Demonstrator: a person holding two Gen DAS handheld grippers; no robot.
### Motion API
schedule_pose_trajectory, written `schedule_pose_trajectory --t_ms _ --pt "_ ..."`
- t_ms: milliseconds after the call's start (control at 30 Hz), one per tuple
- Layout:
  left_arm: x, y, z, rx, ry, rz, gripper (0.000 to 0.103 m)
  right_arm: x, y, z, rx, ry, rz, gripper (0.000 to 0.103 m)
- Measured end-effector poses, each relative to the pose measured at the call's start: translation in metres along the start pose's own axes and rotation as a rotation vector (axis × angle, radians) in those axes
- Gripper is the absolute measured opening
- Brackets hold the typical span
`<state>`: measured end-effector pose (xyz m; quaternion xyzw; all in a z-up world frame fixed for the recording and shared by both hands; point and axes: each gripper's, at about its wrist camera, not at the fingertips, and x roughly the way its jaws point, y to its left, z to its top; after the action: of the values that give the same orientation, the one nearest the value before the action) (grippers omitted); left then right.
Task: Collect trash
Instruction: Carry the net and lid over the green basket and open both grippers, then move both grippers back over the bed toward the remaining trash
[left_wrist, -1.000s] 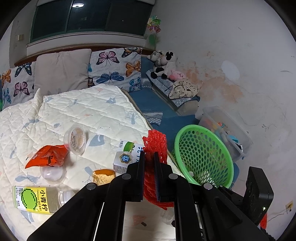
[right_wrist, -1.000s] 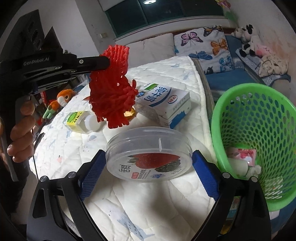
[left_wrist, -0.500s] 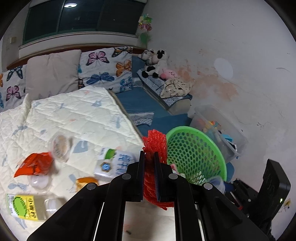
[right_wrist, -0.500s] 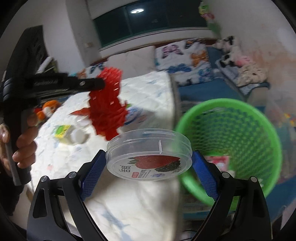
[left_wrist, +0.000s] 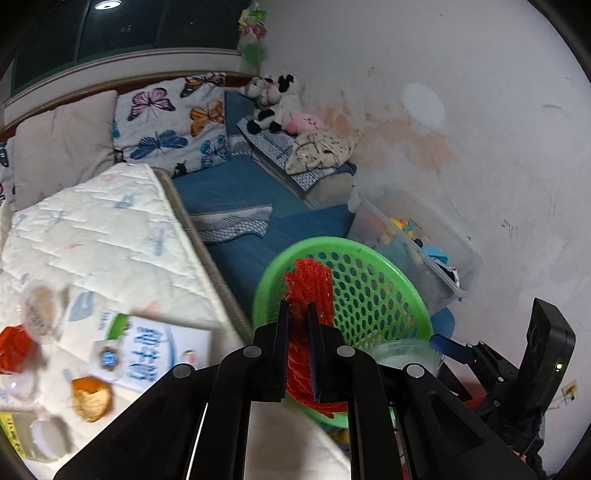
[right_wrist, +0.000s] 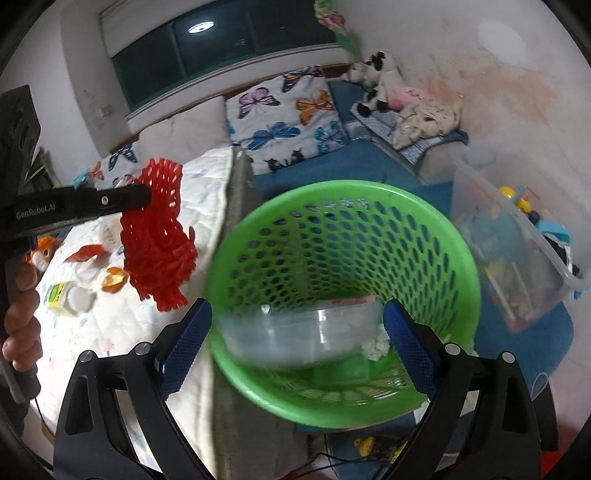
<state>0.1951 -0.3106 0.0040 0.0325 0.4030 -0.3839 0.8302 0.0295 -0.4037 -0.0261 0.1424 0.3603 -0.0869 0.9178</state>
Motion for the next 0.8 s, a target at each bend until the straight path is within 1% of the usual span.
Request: schedule_pose_trajectory --t_ms 133,233,300,333,367,400,433,567,700,800 --pt "0.020 -0.012 -0.001 0.005 0.034 -0.001 0.011 -0.004 -0.007 -0.002 0.017 -0.008 0.002 0.094" --pt "0.032 -0.016 -0.004 -0.005 0.058 -0.003 0.020 -0.009 -0.010 -0.006 0.015 -0.013 0.000 0.094" --pt "0.039 -0.017 -0.007 -0.003 0.072 -0.004 0.021 -0.010 -0.011 -0.007 0.011 -0.016 -0.004 0.094" --pt "0.041 -0.017 -0.008 -0.002 0.079 -0.006 0.027 -0.011 -0.010 -0.008 0.011 -0.017 -0.004 0.094" --pt "0.043 -0.018 -0.010 -0.001 0.087 -0.003 0.037 -0.012 -0.011 -0.009 0.012 -0.017 -0.003 0.094" --pt "0.043 -0.017 -0.011 0.001 0.088 0.000 0.042 -0.013 -0.010 -0.010 0.014 -0.015 0.000 0.094" --pt "0.041 -0.017 -0.014 0.006 0.084 0.006 0.045 -0.013 -0.010 -0.010 0.013 -0.014 0.006 0.094" --pt "0.031 -0.007 -0.019 0.004 0.082 0.023 0.045 -0.016 0.001 -0.010 -0.019 -0.007 0.031 0.094" --pt "0.009 0.010 -0.026 -0.010 0.064 0.075 0.047 -0.016 0.022 -0.009 -0.070 0.005 0.076 0.094" --pt "-0.012 0.032 -0.034 -0.046 0.052 0.113 0.047 -0.014 0.044 -0.008 -0.118 0.018 0.123 0.094"
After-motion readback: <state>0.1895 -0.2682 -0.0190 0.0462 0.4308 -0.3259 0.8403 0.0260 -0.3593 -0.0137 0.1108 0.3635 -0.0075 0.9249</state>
